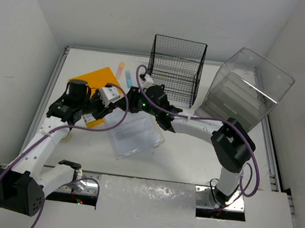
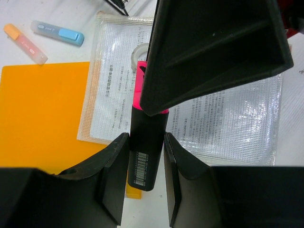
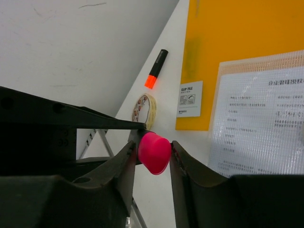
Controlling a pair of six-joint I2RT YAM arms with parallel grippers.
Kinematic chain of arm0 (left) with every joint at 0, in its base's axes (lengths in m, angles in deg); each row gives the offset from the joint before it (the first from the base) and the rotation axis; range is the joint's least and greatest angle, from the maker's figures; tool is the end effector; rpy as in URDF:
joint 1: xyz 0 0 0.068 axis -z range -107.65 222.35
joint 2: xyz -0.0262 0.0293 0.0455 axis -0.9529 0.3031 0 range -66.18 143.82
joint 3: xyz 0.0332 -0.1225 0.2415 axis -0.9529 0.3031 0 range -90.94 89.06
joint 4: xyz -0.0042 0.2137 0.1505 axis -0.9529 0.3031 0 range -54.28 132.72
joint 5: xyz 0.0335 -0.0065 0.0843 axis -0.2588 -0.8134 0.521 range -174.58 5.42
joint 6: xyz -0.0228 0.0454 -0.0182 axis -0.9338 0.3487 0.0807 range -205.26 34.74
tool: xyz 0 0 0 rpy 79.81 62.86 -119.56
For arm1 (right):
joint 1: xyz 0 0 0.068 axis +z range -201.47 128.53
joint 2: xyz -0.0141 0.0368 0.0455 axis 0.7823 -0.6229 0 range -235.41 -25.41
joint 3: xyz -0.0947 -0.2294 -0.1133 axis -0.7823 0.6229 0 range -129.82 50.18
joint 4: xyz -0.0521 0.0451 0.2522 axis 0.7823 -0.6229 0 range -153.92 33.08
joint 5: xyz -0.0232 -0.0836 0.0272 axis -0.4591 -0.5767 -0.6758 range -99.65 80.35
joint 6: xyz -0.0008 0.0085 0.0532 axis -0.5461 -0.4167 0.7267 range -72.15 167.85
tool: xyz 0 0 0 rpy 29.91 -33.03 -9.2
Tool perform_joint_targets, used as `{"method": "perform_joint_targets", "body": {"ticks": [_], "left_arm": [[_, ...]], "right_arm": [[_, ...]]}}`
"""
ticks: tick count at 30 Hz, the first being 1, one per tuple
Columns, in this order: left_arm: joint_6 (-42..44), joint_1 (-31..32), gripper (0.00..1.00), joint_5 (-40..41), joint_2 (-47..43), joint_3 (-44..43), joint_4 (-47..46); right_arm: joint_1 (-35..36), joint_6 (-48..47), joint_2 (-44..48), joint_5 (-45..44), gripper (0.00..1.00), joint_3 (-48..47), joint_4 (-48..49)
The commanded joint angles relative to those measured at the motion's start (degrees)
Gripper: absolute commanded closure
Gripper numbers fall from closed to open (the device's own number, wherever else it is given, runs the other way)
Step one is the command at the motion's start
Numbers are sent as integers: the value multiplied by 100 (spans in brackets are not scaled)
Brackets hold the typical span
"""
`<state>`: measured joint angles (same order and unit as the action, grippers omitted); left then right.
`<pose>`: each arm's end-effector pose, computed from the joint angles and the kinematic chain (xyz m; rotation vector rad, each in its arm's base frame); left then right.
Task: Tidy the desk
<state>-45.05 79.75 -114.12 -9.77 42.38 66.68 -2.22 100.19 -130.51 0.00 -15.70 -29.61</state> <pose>0.2011 -0.0439 0.2827 1.1162 1.8798 -0.2675 0.2717 0.3245 0.2375 -0.0834 2.0113 1.3694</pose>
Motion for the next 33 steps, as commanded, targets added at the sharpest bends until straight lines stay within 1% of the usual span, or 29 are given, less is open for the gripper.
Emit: {"method": "perform_joint_targets", "body": {"ticks": [1, 3, 4, 6, 7, 9, 12, 13, 14, 15, 16, 17, 23, 24, 26, 27, 28, 30, 31, 32, 33], "left_arm": [[-48, 7, 100, 1, 11, 53, -310], [-48, 7, 100, 1, 20, 79, -336], [-57, 7, 100, 10, 20, 80, -345], [-57, 7, 100, 18, 29, 80, -354], [-57, 7, 100, 27, 20, 80, -354], [-66, 7, 100, 36, 20, 97, -363], [-153, 7, 100, 124, 29, 97, -389], [-188, 7, 94, 211, 55, 97, -398], [-189, 7, 81, 220, 64, 71, -346], [-206, 7, 43, 238, 73, 45, -302], [-215, 7, 18, 238, 108, 27, -249], [-215, 7, 1, 221, 117, -60, -109], [-399, -2, 1, 273, 64, -289, 208], [-452, -10, 0, 308, 55, -307, 252], [-522, -10, 1, 352, 64, -342, 314], [-601, -19, 0, 422, 73, -342, 314], [-636, -28, 0, 449, 99, -334, 323], [-715, -46, 1, 519, 134, -290, 297], [-742, -46, 0, 545, 186, -272, 270], [-777, -54, 0, 572, 222, -255, 218], [-838, -54, 0, 616, 283, -237, 191]], "right_arm": [[23, 119, -54, 81, 67, -267, 433], [23, 171, -98, 90, 73, -275, 451], [23, 189, -125, 116, 80, -284, 485], [23, 251, -177, 134, 87, -302, 529], [23, 251, -186, 134, 93, -311, 538], [23, 224, -195, 142, 100, -311, 521], [14, 111, -134, 107, 100, -249, 433], [23, -20, -99, 72, 100, -232, 355], [23, -117, -55, -32, 100, -205, 284], [14, -232, 85, -112, 100, -188, 205], [5, -494, 156, -191, 100, -170, -22], [5, -627, 243, -392, 100, -118, -154], [-302, -1646, 1210, -1148, 100, 304, -1016], [-337, -1839, 1368, -1306, 100, 348, -1356], [-434, -2559, 1825, -2017, 100, 340, -1849], [-434, -2875, 1966, -2324, 100, 296, -2452], [-443, -3400, 2211, -3049, 100, 174, -2720], [-452, -3895, 2423, -3844, 100, 77, -3587], [-478, -4263, 2511, -4666, 100, 6, -3810], [-487, -4423, 2625, -5031, 100, -38, -4038], [-539, -4564, 2644, -5365, 100, -82, -4493]]}}
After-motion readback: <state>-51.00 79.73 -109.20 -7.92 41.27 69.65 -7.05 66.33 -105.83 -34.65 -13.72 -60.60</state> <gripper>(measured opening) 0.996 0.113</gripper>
